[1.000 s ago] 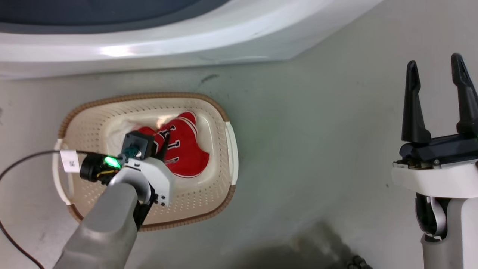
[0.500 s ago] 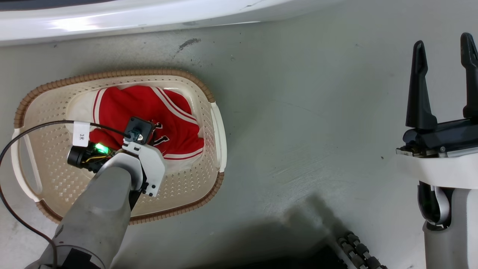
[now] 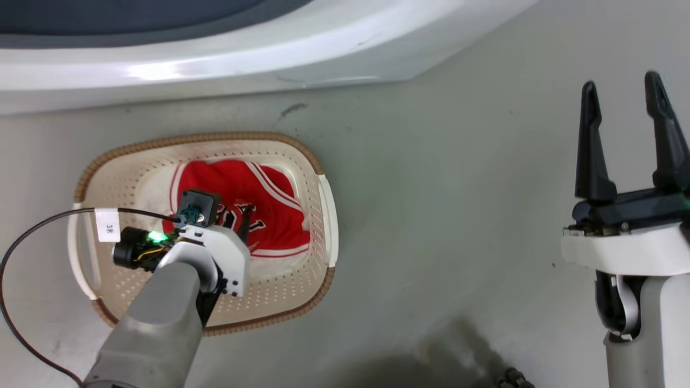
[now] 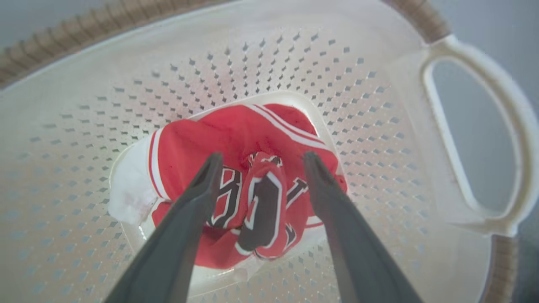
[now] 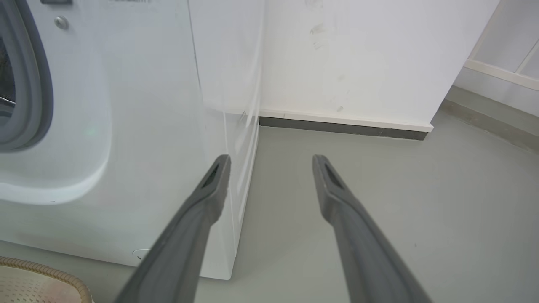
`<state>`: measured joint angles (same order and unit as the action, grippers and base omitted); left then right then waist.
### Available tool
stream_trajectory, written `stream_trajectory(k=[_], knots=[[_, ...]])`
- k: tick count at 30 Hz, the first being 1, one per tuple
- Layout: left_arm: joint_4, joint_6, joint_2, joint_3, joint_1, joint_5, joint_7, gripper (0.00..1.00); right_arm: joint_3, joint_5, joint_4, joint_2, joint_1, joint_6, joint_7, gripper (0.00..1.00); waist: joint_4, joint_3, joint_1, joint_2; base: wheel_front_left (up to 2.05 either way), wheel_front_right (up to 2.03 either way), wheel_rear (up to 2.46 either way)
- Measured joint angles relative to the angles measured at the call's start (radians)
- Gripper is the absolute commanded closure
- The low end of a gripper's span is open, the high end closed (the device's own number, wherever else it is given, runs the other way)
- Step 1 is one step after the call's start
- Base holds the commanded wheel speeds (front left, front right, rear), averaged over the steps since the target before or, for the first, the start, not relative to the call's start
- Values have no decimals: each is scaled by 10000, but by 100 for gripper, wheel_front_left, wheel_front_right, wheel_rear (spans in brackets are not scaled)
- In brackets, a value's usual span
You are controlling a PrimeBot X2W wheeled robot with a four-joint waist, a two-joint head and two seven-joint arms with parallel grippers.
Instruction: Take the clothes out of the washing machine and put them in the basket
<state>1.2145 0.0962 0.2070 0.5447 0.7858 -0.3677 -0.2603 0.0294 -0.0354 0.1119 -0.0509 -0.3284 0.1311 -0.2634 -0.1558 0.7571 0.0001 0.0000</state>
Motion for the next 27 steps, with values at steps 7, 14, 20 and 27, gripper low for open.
stream_trajectory(k=[7, 14, 20, 27], knots=[[-2311, -270, 86, -1089, -1231, -128, -27, 0, -15, 173, -224, 2, 518, 0, 0, 0, 303, -1082, -1, 0, 0, 0, 0], [-4445, -477, -13, -2314, -2547, 299, -29, 0, 23, 330, -410, 2, 1070, 0, 0, 0, 632, -2210, -1, 0, 0, 0, 0], [-6397, -627, -385, -3482, -3698, 876, -27, 0, 88, 387, -525, 2, 1476, 0, 0, 0, 860, -3139, -1, 0, 0, 0, 0], [-8636, -742, -1026, -4867, -4954, 1567, -27, 0, 82, 426, -644, 4, 1950, 0, 0, 0, 1035, -4035, -2, 0, 0, 0, 0]])
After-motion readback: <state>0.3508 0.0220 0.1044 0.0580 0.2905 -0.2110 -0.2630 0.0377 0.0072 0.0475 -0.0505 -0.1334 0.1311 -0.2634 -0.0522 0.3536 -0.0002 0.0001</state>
